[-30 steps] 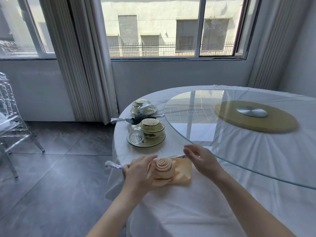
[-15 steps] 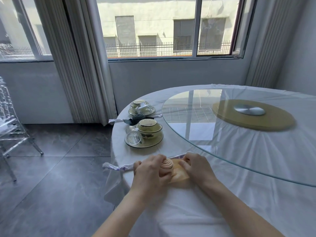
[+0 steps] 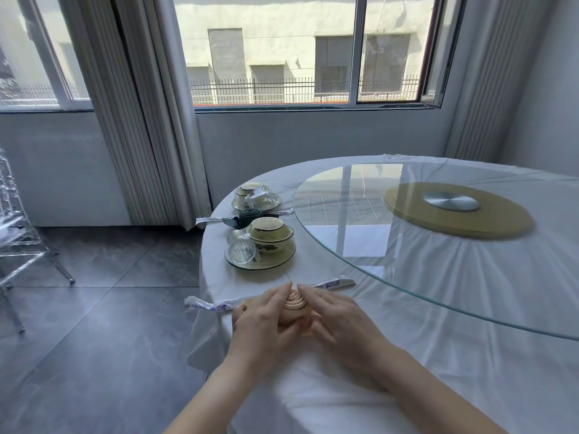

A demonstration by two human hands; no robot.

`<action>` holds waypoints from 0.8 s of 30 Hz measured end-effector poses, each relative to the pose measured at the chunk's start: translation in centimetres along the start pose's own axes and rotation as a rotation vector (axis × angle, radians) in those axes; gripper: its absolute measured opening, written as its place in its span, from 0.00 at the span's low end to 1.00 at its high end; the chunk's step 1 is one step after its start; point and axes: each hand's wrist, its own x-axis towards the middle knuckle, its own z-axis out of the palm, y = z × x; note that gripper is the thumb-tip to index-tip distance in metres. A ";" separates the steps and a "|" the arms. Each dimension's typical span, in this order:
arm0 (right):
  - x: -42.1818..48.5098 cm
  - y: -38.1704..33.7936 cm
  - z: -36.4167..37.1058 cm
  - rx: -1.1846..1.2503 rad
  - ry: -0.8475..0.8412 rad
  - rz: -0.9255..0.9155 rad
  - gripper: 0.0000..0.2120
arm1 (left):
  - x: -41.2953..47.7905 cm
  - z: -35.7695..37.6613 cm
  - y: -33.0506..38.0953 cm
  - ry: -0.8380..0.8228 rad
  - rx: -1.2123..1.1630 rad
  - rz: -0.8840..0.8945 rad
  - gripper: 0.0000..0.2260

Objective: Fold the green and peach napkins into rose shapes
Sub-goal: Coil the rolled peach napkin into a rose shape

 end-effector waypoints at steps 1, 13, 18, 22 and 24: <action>-0.1 0.0 0.3 -0.023 -0.006 -0.005 0.31 | -0.1 -0.1 -0.1 -0.007 0.014 -0.004 0.40; -0.5 0.4 1.0 -0.072 -0.014 0.013 0.33 | -0.7 0.0 -0.5 -0.133 -0.014 -0.027 0.30; -0.3 0.4 0.9 0.046 -0.019 0.057 0.34 | -0.3 -0.3 -0.5 -0.092 -0.125 -0.091 0.34; -0.1 0.4 0.6 0.068 0.025 0.095 0.36 | 0.1 -0.7 -0.7 -0.087 -0.138 -0.087 0.38; -0.1 0.4 0.4 0.057 0.036 0.094 0.36 | 0.0 -1.1 -0.8 -0.077 -0.155 -0.080 0.43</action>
